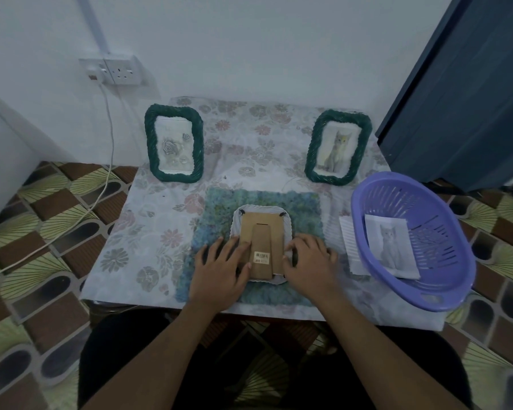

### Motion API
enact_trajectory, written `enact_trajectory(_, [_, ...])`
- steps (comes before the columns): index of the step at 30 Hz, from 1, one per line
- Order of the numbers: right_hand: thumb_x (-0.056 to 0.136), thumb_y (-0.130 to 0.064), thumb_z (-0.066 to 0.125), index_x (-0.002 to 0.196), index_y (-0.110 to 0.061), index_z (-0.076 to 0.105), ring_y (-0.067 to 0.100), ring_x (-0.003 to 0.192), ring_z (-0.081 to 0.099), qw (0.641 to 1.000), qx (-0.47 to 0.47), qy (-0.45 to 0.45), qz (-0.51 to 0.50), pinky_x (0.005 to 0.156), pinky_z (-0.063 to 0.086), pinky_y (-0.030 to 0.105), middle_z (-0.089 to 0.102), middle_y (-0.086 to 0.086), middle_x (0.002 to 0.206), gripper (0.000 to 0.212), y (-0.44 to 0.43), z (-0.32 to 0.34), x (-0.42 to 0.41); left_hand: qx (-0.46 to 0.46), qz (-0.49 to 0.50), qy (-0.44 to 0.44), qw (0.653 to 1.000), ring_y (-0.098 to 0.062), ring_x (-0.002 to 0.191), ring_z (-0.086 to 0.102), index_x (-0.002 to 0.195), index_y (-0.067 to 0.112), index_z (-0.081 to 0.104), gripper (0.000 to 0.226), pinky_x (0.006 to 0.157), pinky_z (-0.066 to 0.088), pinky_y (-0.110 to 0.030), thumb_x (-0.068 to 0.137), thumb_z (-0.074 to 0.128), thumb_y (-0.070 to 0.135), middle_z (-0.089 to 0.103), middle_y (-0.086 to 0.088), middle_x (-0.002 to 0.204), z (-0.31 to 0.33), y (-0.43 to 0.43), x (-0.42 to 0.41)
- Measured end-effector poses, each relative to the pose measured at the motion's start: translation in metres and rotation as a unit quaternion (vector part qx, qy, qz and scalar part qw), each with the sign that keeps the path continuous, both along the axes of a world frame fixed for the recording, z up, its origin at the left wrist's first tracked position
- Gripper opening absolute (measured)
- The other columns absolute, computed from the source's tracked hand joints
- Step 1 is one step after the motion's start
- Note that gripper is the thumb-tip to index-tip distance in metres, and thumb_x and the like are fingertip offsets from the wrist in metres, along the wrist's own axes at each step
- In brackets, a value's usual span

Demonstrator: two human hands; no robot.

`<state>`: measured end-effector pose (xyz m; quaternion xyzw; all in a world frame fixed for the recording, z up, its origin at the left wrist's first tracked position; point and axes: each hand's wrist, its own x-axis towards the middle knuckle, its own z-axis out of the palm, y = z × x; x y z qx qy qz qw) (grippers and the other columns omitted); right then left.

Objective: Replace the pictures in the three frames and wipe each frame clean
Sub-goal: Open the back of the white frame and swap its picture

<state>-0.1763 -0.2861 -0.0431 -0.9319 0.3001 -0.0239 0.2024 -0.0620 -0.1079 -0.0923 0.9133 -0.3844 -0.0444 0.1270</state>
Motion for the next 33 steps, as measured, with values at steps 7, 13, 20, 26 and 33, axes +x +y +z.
enact_trajectory(7, [0.087, -0.058, 0.057, 0.093, -0.035, 0.062, 0.014, 0.134, 0.036, 0.996, -0.065, 0.053, 0.028, 0.102, 0.026, 0.043, 0.050, -0.012, 0.137, 0.025, 0.007, 0.003, -0.020, -0.003, 0.000, 0.000, 1.000, -0.025, 0.145, 0.029, 0.147, 0.038, 0.036, 0.056, 0.115, 0.021, -0.052, 0.098, 0.018, 0.060, 0.036, 0.009, 0.155, 0.002, 0.000, -0.001])
enact_trajectory(13, [0.088, -0.059, 0.059, 0.090, -0.035, 0.070, 0.013, 0.133, 0.038, 0.995, -0.080, 0.056, 0.003, 0.100, 0.021, 0.043, 0.053, -0.016, 0.137, 0.027, 0.015, 0.009, -0.020, -0.009, -0.004, 0.008, 1.000, -0.025, 0.145, 0.027, 0.147, 0.039, 0.035, 0.057, 0.115, 0.021, -0.053, 0.097, 0.016, 0.060, 0.035, 0.009, 0.155, 0.002, 0.000, 0.000])
enact_trajectory(20, [0.090, -0.049, 0.062, 0.094, -0.034, 0.072, 0.012, 0.136, 0.031, 0.997, -0.005, 0.073, -0.027, 0.104, 0.020, 0.042, 0.049, -0.022, 0.141, 0.018, 0.021, 0.015, -0.018, 0.000, -0.002, 0.005, 1.000, -0.023, 0.146, 0.024, 0.148, 0.039, 0.032, 0.060, 0.116, 0.019, -0.051, 0.096, 0.012, 0.061, 0.033, 0.010, 0.156, 0.002, 0.000, 0.000])
enact_trajectory(26, [0.086, -0.048, 0.067, 0.090, -0.038, 0.072, 0.015, 0.141, 0.025, 0.992, 0.067, 0.072, -0.073, 0.109, 0.021, 0.045, 0.044, -0.023, 0.148, 0.012, 0.019, 0.014, -0.017, -0.002, -0.003, 0.002, 1.000, -0.024, 0.146, 0.026, 0.148, 0.039, 0.033, 0.058, 0.115, 0.021, -0.052, 0.097, 0.014, 0.061, 0.035, 0.010, 0.155, 0.000, 0.000, 0.000])
enact_trajectory(33, [0.088, -0.034, 0.070, 0.096, -0.035, 0.073, 0.019, 0.143, 0.021, 0.987, 0.119, 0.044, -0.097, 0.110, 0.022, 0.045, 0.041, -0.021, 0.152, 0.009, 0.024, 0.011, -0.015, -0.004, -0.002, -0.002, 1.000, -0.025, 0.144, 0.030, 0.147, 0.037, 0.036, 0.057, 0.113, 0.025, -0.053, 0.098, 0.017, 0.060, 0.038, 0.008, 0.153, -0.001, 0.000, 0.000])
